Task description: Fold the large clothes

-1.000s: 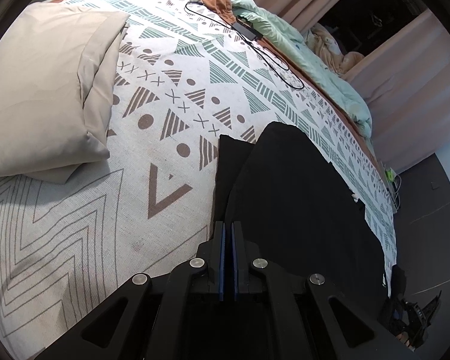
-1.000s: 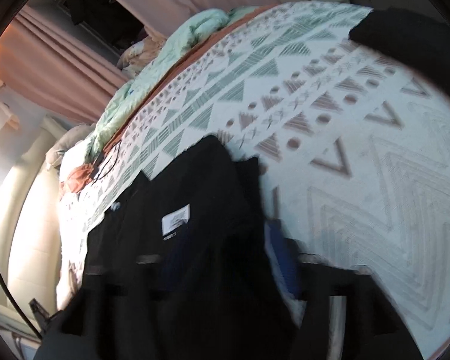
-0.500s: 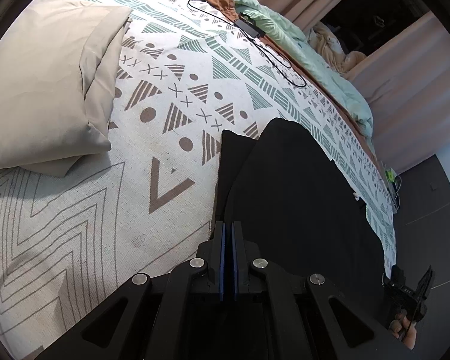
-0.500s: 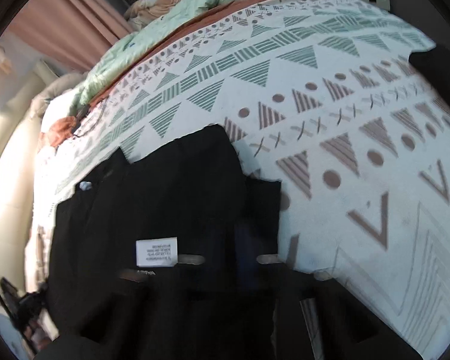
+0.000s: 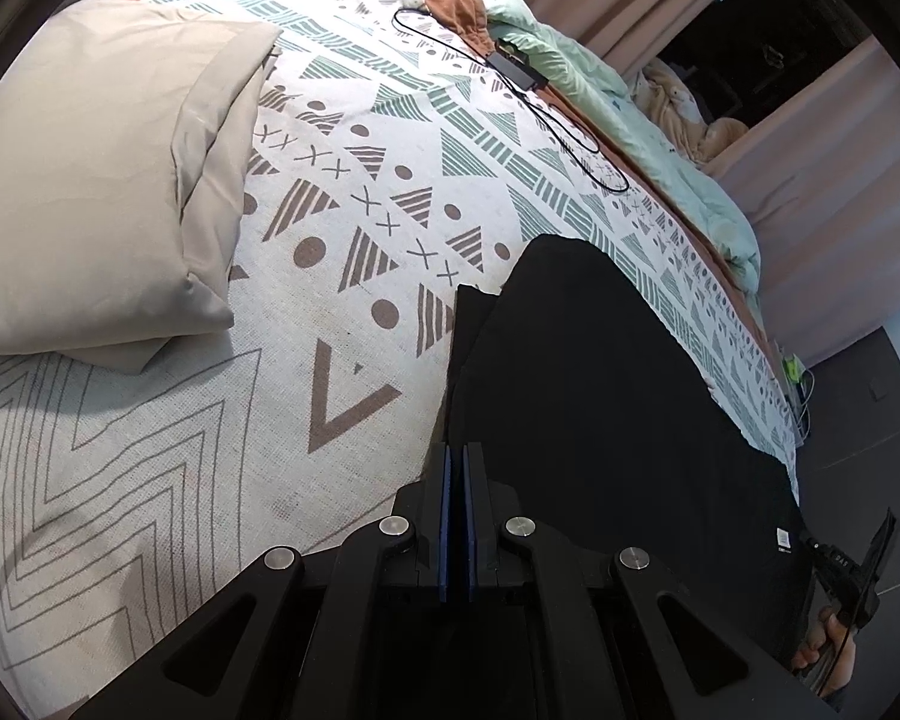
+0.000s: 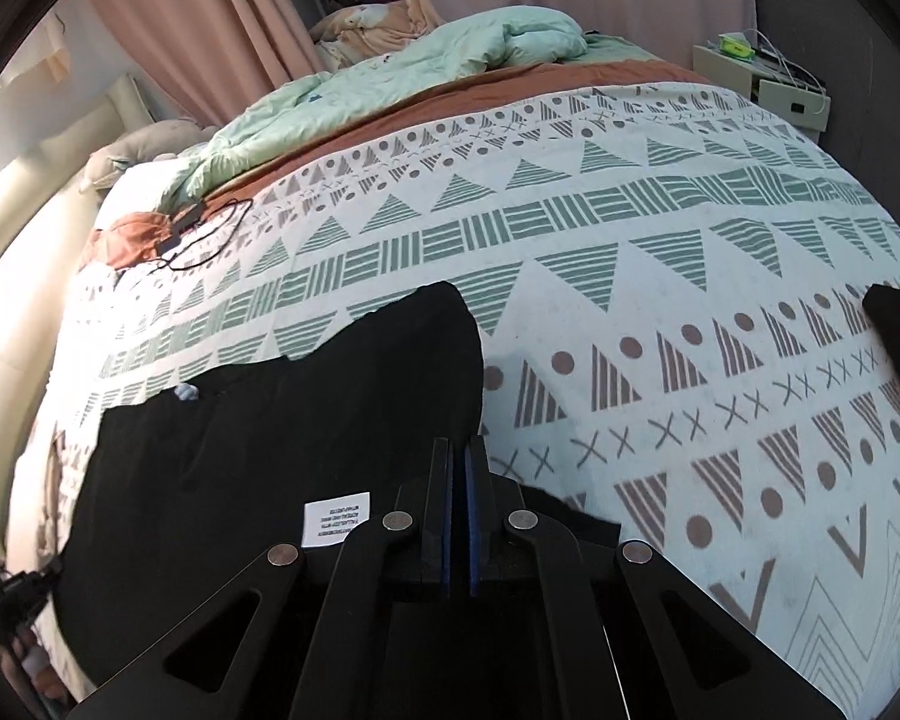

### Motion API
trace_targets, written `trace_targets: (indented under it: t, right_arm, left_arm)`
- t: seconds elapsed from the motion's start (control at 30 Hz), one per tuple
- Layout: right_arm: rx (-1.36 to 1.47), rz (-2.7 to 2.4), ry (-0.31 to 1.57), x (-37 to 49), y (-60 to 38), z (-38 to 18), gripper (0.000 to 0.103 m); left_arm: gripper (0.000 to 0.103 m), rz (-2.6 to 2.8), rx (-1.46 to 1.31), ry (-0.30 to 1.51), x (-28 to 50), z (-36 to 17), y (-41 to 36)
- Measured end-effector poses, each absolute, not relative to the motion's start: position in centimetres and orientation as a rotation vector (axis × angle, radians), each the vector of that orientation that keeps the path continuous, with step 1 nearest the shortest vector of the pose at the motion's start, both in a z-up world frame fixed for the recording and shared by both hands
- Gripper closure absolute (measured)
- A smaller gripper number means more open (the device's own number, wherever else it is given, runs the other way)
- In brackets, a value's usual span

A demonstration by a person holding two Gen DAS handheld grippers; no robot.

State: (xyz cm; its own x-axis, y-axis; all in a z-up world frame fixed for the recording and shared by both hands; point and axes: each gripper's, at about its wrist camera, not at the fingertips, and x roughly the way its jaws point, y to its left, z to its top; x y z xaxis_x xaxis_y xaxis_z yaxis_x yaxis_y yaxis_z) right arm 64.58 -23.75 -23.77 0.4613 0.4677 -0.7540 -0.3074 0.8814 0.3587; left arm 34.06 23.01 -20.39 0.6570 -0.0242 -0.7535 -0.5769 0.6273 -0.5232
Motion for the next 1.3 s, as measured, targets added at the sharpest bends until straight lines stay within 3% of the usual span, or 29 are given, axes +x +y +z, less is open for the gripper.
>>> trace_targets:
  t: [0.17,0.23,0.27,0.33,0.37,0.4,0.73,1.3]
  right_arm:
    - [0.159,0.413,1.067,65.5,-23.4,-26.4,0.099]
    - [0.138,0.359,1.108,65.6,-23.6,-27.3,0.098]
    - [0.138,0.34,1.109,65.3,-24.0,-27.3,0.092]
    - [0.155,0.322,1.099,64.6,-24.9,-26.8,0.072]
    - [0.168,0.319,1.083,64.0,-25.4,-26.3,0.06]
    - [0.174,0.318,1.067,63.4,-25.7,-25.8,0.057]
    - [0.209,0.38,1.014,56.9,-25.6,-21.9,0.057]
    - [0.21,0.584,1.052,44.8,-16.7,-20.9,0.057]
  left_arm:
    - [0.097,0.357,-0.849,0.833,34.6,-20.7,23.2]
    - [0.084,0.355,-0.86,0.851,34.4,-20.7,23.5]
    - [0.078,0.348,-0.875,0.853,34.1,-20.7,23.7]
    - [0.047,0.339,-0.909,0.835,33.3,-20.6,24.1]
    - [0.042,0.345,-0.917,0.813,32.6,-20.3,24.4]
    - [0.038,0.351,-0.918,0.795,32.0,-20.1,24.5]
    - [0.038,0.3,-0.954,0.833,29.3,-20.5,23.8]
    - [0.038,0.184,-1.059,0.887,26.2,-22.6,22.1]
